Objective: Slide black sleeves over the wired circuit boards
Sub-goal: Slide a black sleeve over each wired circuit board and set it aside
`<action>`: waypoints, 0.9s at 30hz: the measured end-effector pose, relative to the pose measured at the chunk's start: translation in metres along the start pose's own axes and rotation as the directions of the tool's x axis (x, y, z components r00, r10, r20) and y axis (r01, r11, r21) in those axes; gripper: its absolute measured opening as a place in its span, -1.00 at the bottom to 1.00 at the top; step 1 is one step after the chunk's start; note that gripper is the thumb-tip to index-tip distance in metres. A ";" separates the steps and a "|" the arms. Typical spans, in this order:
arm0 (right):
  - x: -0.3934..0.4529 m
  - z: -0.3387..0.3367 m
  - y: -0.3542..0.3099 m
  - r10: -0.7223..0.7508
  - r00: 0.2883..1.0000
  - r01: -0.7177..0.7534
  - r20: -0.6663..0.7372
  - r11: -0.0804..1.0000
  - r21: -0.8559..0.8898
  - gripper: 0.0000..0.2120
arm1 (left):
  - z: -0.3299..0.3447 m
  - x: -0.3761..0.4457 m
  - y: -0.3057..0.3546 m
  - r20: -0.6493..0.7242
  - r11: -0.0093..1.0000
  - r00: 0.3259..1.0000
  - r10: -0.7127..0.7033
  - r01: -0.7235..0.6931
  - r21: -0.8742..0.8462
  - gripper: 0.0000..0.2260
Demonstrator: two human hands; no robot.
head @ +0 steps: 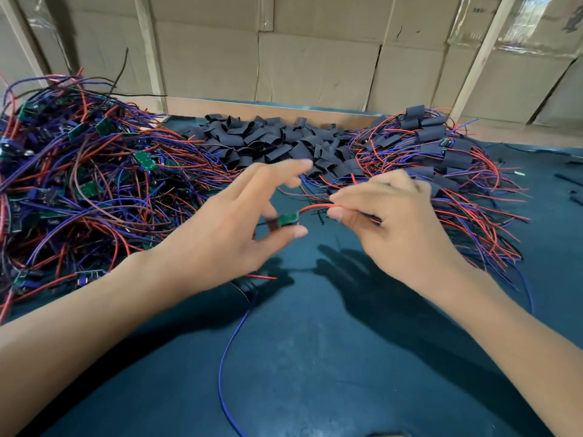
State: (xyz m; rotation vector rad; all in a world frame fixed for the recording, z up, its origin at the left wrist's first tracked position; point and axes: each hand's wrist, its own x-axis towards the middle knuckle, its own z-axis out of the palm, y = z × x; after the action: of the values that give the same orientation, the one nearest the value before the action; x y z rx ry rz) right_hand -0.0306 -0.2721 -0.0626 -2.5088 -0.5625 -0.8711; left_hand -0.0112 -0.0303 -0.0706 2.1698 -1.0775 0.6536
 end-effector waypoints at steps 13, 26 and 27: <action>-0.002 -0.008 -0.004 -0.010 0.969 -0.027 0.246 0.989 0.147 -0.41 | -0.003 0.000 -0.005 0.073 0.986 0.995 0.071 -0.081 0.143 -0.88; -0.009 0.007 -0.006 0.071 0.959 -0.155 0.273 0.941 0.300 -0.86 | -0.025 0.084 -0.059 0.235 0.951 0.931 -0.278 0.233 0.204 -0.89; -0.008 0.005 -0.006 0.078 0.954 -0.171 0.288 0.934 0.313 -0.87 | -0.019 0.094 -0.071 0.219 0.937 0.928 -0.300 0.244 0.250 -0.88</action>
State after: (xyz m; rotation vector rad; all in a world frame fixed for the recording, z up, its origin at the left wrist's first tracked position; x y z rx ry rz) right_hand -0.0371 -0.2665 -0.0696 -2.3278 -0.5732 -0.3466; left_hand 0.0961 -0.0316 -0.0172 2.5912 -0.8307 0.3861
